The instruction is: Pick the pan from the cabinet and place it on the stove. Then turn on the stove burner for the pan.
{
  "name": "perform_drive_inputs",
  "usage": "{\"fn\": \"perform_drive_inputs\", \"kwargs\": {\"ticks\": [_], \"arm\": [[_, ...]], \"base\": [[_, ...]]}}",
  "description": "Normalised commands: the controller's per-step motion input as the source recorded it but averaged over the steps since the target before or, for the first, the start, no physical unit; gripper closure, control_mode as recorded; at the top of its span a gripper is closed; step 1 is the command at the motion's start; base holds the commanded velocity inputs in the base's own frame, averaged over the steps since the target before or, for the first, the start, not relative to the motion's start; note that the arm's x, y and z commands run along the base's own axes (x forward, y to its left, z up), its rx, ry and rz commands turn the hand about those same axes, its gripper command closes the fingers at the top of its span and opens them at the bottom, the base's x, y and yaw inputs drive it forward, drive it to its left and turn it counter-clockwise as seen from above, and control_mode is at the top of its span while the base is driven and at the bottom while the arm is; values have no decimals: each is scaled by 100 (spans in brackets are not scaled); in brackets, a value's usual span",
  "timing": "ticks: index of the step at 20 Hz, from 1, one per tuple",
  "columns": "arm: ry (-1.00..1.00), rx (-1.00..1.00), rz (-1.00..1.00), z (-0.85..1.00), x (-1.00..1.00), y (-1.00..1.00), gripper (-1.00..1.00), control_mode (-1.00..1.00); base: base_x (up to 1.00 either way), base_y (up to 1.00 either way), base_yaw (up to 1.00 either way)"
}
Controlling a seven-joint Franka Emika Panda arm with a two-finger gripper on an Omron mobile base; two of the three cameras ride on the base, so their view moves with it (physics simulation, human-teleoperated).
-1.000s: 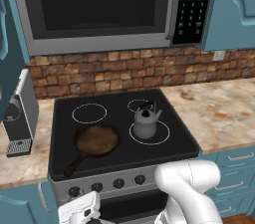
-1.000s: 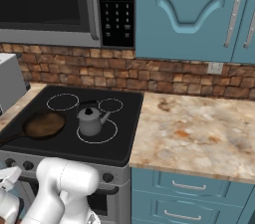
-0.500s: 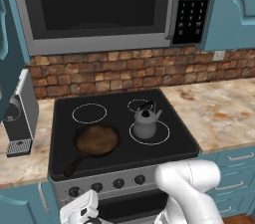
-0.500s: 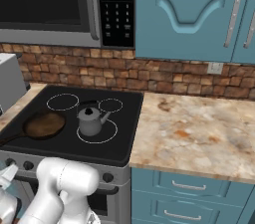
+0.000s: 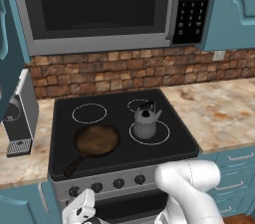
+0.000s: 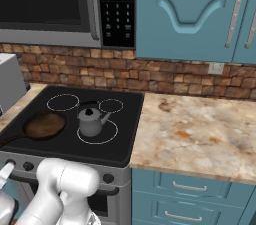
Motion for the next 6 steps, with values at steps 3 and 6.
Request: {"fn": "perform_drive_inputs", "kwargs": {"ticks": [3, 6], "arm": [[0, -17, -9, 28, -41, 0, 100, -100], [0, -18, -9, 31, -40, 0, 100, -100]], "base": [[0, 0, 0], [0, 0, 0]]}}
